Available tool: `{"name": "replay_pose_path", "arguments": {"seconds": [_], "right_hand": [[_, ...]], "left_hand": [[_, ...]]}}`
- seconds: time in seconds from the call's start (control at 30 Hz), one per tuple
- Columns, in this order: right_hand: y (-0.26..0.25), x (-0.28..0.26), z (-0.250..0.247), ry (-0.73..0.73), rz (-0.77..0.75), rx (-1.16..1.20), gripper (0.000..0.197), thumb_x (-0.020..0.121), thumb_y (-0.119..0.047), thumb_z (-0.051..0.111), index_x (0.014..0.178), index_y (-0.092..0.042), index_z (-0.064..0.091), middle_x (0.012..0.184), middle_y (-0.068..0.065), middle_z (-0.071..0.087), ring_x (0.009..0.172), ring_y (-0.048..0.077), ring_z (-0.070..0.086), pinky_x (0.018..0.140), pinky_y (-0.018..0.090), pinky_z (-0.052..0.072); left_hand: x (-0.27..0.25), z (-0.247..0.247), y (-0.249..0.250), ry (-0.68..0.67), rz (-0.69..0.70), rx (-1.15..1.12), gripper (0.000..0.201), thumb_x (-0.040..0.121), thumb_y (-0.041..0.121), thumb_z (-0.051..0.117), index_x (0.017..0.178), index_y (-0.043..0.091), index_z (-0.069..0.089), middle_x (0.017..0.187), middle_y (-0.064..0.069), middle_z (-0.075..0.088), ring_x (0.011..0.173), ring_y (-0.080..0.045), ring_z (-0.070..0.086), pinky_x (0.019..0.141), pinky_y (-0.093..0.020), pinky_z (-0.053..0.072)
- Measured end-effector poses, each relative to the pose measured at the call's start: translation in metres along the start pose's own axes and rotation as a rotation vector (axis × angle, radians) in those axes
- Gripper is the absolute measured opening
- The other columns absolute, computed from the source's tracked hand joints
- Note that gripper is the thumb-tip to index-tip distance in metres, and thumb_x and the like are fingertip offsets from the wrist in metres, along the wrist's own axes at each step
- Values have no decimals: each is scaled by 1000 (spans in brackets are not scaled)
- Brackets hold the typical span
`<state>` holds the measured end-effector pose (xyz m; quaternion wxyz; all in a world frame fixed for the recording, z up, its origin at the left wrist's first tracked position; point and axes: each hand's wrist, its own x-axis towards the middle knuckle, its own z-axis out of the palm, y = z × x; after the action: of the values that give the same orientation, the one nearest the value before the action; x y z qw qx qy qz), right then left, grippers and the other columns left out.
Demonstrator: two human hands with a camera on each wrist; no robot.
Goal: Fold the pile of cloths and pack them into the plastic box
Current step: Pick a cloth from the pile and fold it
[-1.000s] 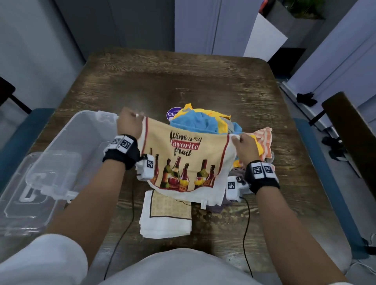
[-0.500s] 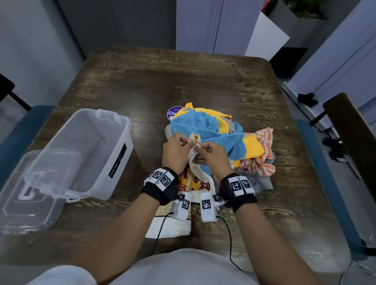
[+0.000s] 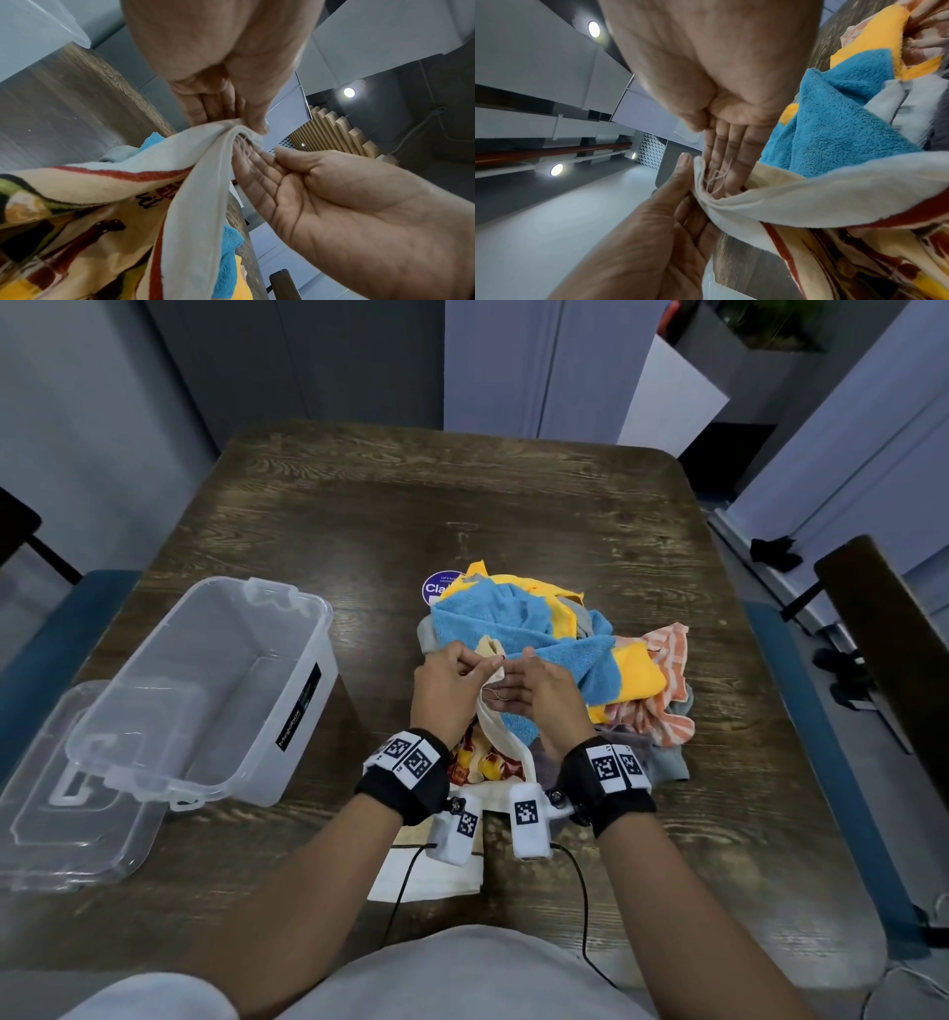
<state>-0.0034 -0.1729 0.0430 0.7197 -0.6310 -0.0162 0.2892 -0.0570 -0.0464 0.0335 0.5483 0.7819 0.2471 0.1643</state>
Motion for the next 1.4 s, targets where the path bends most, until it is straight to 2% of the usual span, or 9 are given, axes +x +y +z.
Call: {"name": "replay_pose_path", "arguments": {"seconds": [0.13,0.3,0.47,0.73,0.93,1.03,1.17,1.3,1.4], "right_hand": [[-5,-1,-7,-5,39,-26,60,110,-41,30,101,1,71,86,19,75,74,24,73,68,30,62],[-6,-2,-4,-45,16,-91,61,109,-42,32,107,4,71,94,22,75,78,24,72,73,30,61],[-6,-3,-1,-79,7,-99,64,108,-47,31,110,2,72,97,20,76,86,27,73,79,32,61],[-6,7,-10,-102,24,-93,68,108,-49,23,106,-4,74,96,15,76,89,27,73,81,33,60],[0,19,-26,82,-84,-306,23,104,-29,52,114,-11,61,108,10,67,103,29,67,88,40,57],[-3,17,-32,55,-94,-286,40,100,-44,56,131,-17,54,127,6,62,119,21,61,99,40,53],[-21,1,-24,-108,-181,-18,50,92,-47,61,129,-15,57,130,3,67,122,17,62,105,39,50],[-44,-8,-23,-129,-298,209,43,86,-32,69,124,-12,63,125,10,69,120,26,62,107,44,47],[-59,-12,-26,-81,-389,81,29,93,-17,65,121,-11,64,121,14,71,114,30,66,100,47,52]], "left_hand": [[-1,-1,-4,-27,9,29,21,98,30,63,86,14,68,75,8,68,64,4,59,62,-15,43],[-1,1,-5,82,1,44,26,99,35,62,85,13,67,77,3,70,71,-10,65,66,-29,54],[-2,0,-2,138,7,56,25,97,35,65,84,14,68,78,5,70,73,-8,67,71,-32,57],[-4,1,6,59,66,110,15,96,30,67,100,16,67,94,7,72,88,-2,67,78,-23,57],[4,-9,34,-31,145,-30,9,104,23,52,103,17,59,99,3,68,91,-11,65,85,-37,55],[3,-26,68,-135,283,-178,13,106,23,46,107,15,57,95,2,62,84,-13,58,78,-33,49],[8,-46,100,-151,403,-331,15,106,21,43,105,22,58,92,-3,57,80,-16,50,73,-33,43],[25,-60,94,-46,400,-295,18,105,18,40,106,18,58,87,3,54,75,-9,48,71,-29,40],[32,-68,80,76,329,-245,18,106,17,39,107,17,57,91,8,54,78,-4,50,73,-23,43]]}}
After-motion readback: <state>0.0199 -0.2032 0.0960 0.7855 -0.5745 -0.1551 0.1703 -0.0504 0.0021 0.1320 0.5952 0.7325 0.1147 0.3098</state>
